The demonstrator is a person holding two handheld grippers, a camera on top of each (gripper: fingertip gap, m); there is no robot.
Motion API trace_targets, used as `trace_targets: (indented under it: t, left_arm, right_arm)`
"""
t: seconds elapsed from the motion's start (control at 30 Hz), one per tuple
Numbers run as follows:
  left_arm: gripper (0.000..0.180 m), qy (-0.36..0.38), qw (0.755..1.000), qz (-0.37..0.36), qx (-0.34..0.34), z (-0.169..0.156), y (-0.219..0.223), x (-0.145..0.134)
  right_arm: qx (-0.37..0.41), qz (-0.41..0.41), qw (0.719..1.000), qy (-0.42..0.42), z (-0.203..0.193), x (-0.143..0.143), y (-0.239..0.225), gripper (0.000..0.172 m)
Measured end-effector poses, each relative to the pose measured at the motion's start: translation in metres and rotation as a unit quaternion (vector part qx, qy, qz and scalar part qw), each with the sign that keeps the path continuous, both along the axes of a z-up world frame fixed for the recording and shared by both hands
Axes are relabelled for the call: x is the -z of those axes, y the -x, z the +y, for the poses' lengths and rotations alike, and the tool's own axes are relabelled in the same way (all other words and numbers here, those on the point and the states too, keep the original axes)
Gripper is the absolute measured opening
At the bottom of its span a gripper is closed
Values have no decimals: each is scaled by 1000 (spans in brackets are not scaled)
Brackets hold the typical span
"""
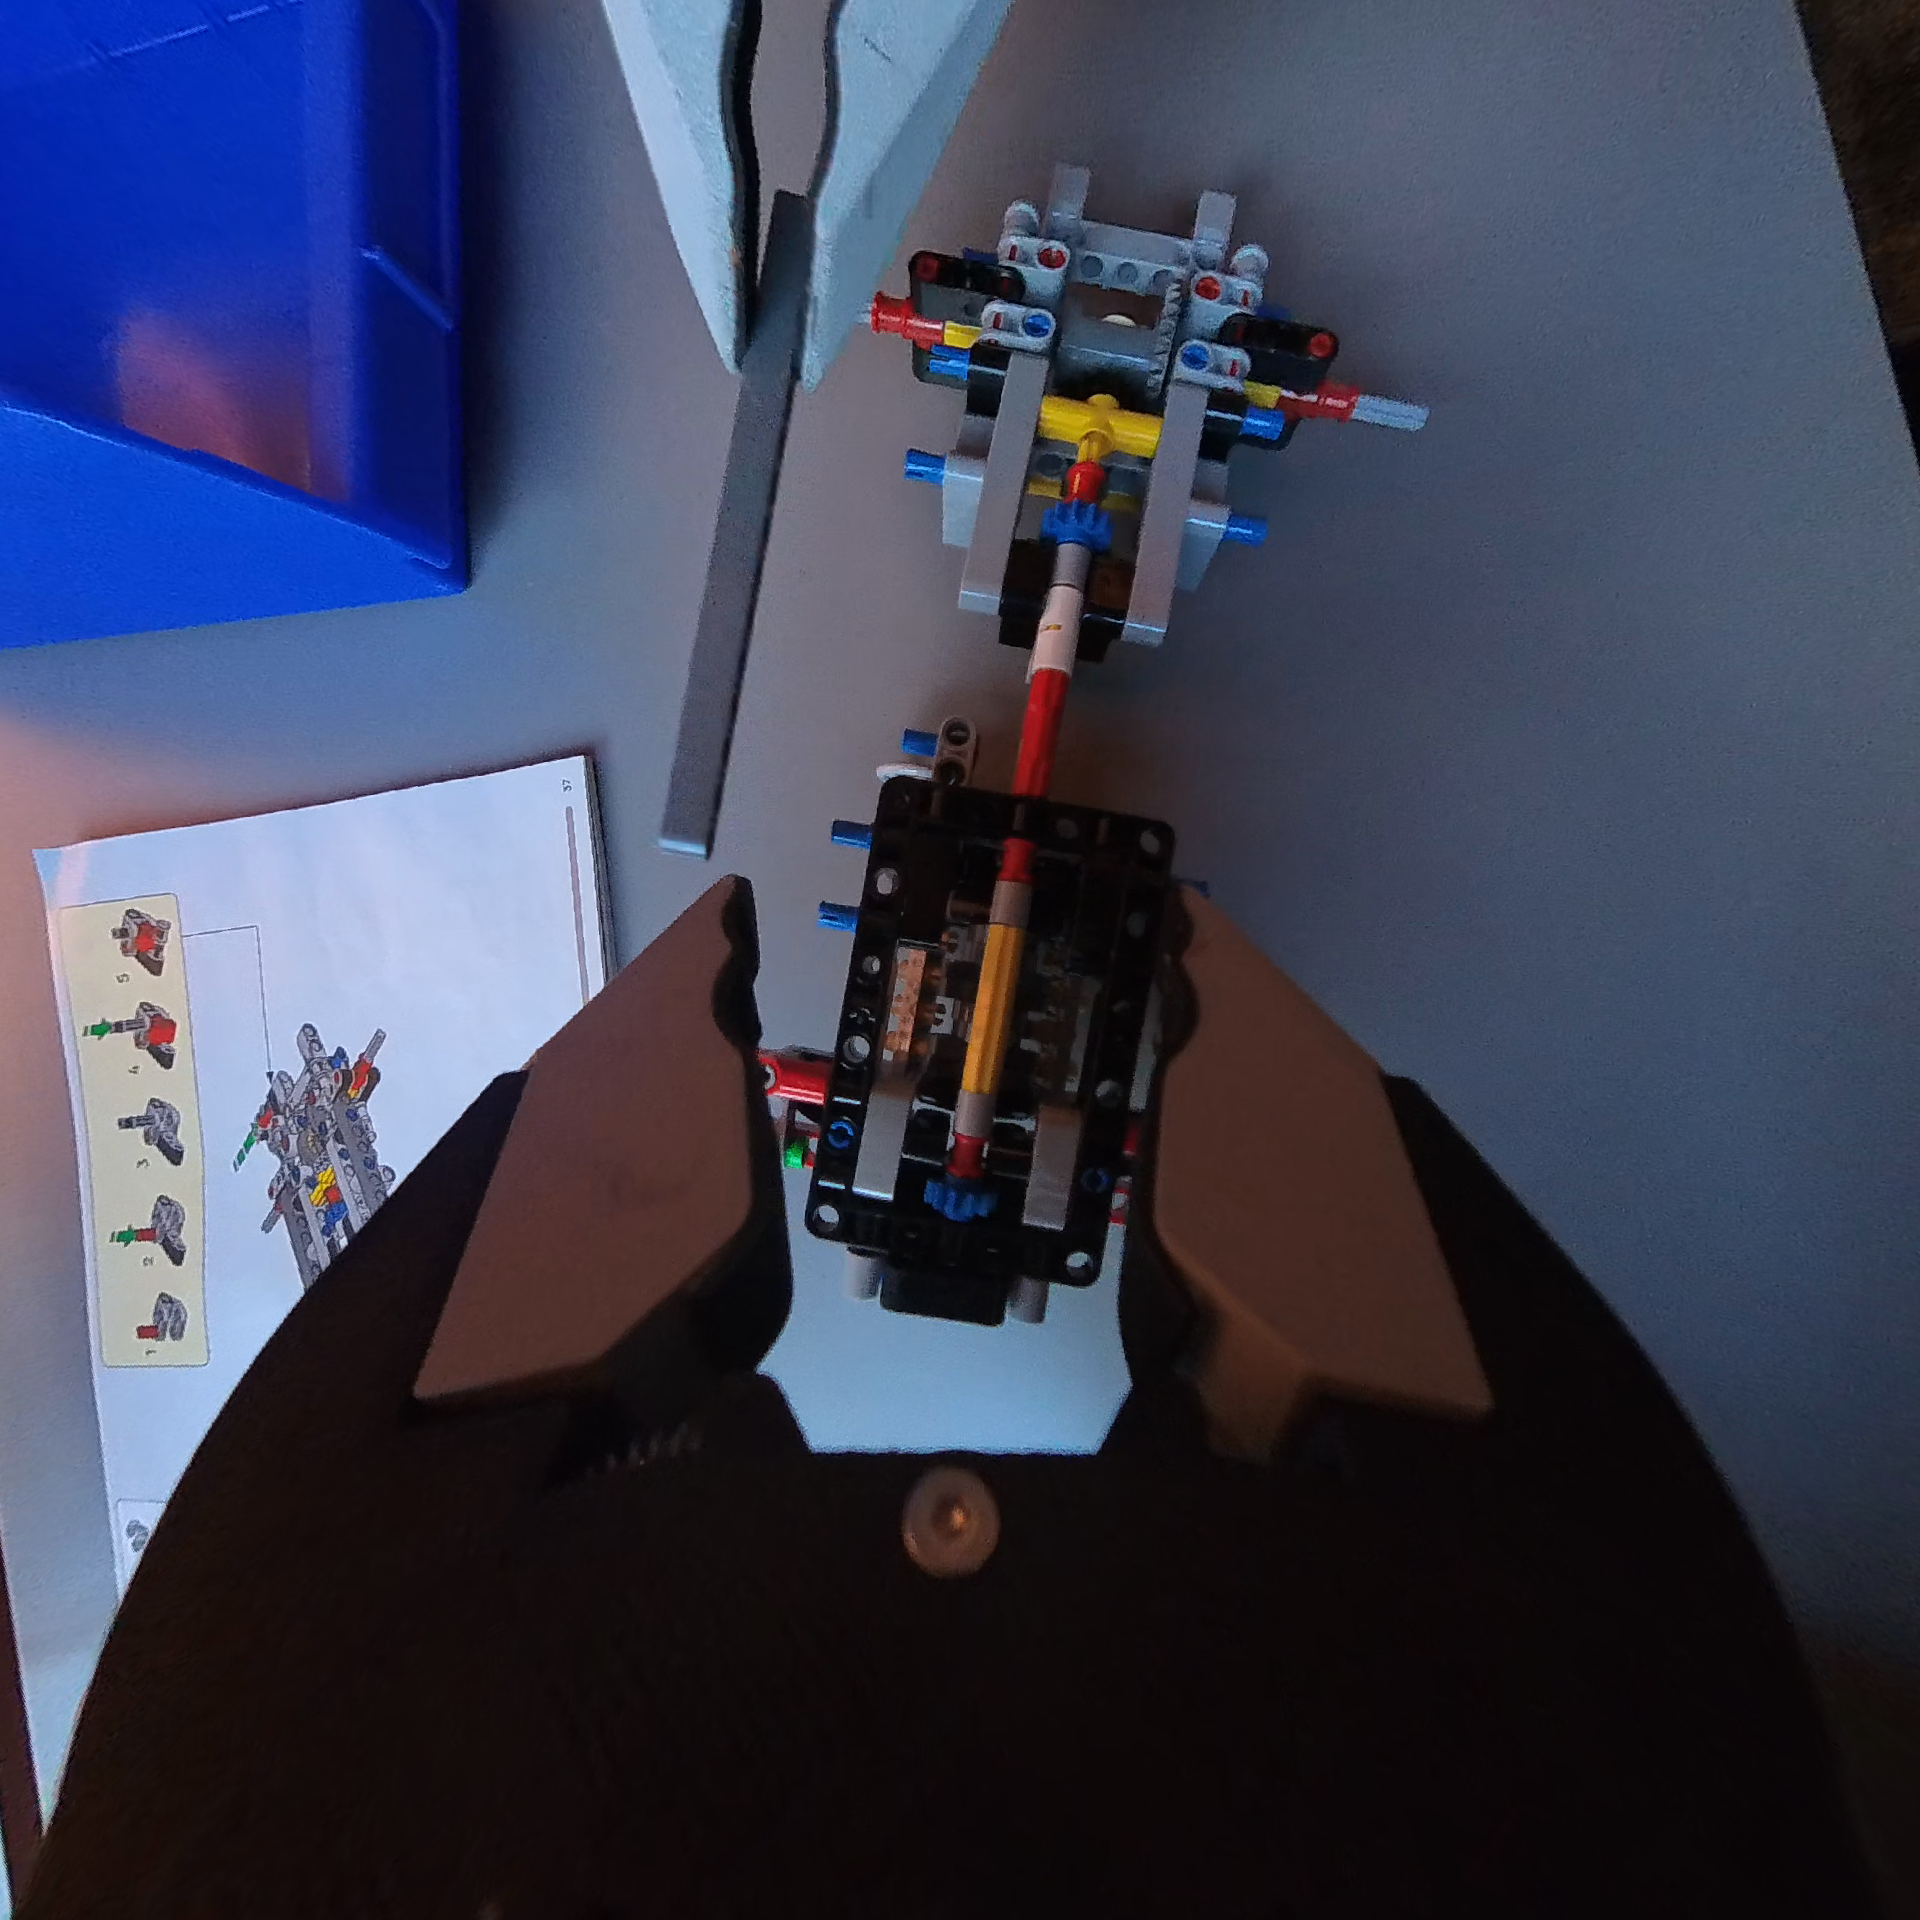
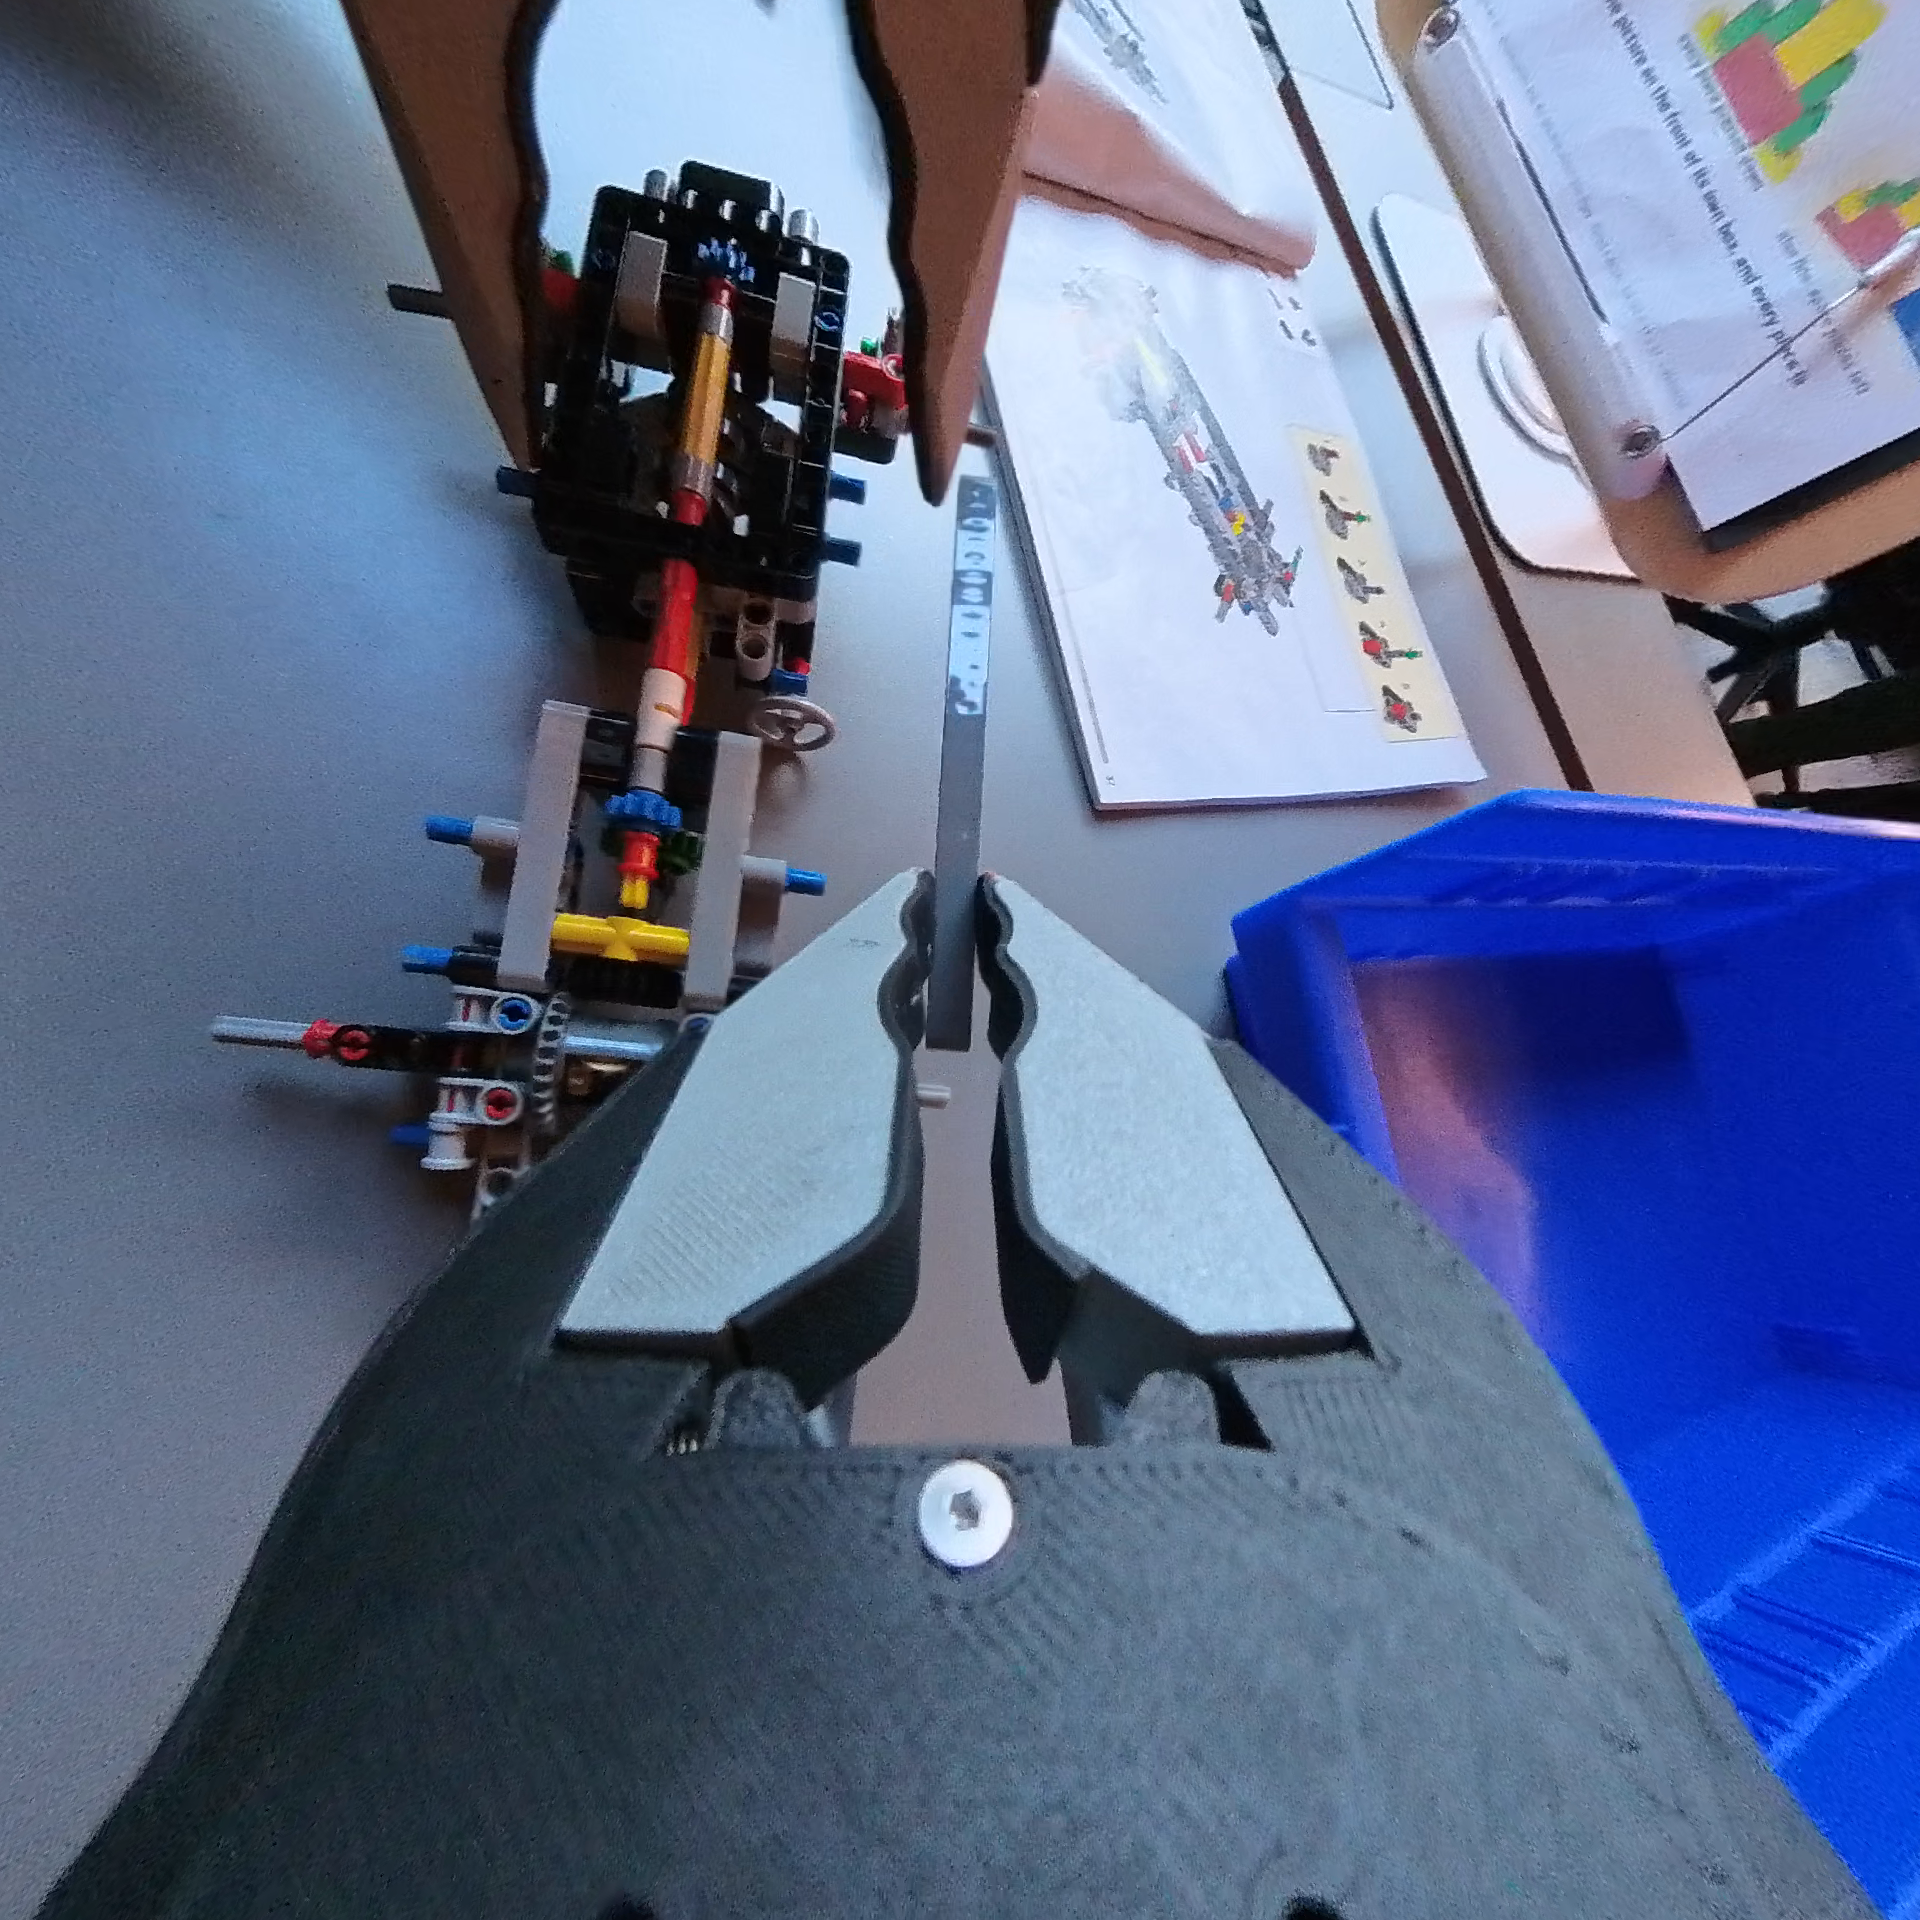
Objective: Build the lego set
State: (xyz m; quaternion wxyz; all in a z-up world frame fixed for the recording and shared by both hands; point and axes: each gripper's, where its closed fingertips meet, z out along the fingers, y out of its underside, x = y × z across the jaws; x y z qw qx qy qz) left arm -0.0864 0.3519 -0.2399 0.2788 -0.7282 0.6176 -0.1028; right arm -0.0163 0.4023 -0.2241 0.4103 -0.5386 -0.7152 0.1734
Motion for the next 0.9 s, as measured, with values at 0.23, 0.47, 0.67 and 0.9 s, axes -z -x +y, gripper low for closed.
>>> trace_targets:
  t: [0.23, 0.47, 0.67, 0.9]
  left_arm:
    - [79, -5, 1000, 0, -10, 2, 2, -2]
    - [72, -23, 1000, -8, -17, 7, 4, -7]
    - [72, -16, 1000, -8, -3, 4, -1, -4]
    - [69, -24, 1000, 5, 5, 1, 0, -5]
  right_arm:
    - [-13, -8, 999, 36, -7, 4, -1, 5]
    - [-17, -11, 996, 89, -9, 3, -6, 5]
    - [-17, -26, 994, 101, -10, 8, -7, 5]
    - [-20, -42, 993, 105, -14, 16, -4, 5]
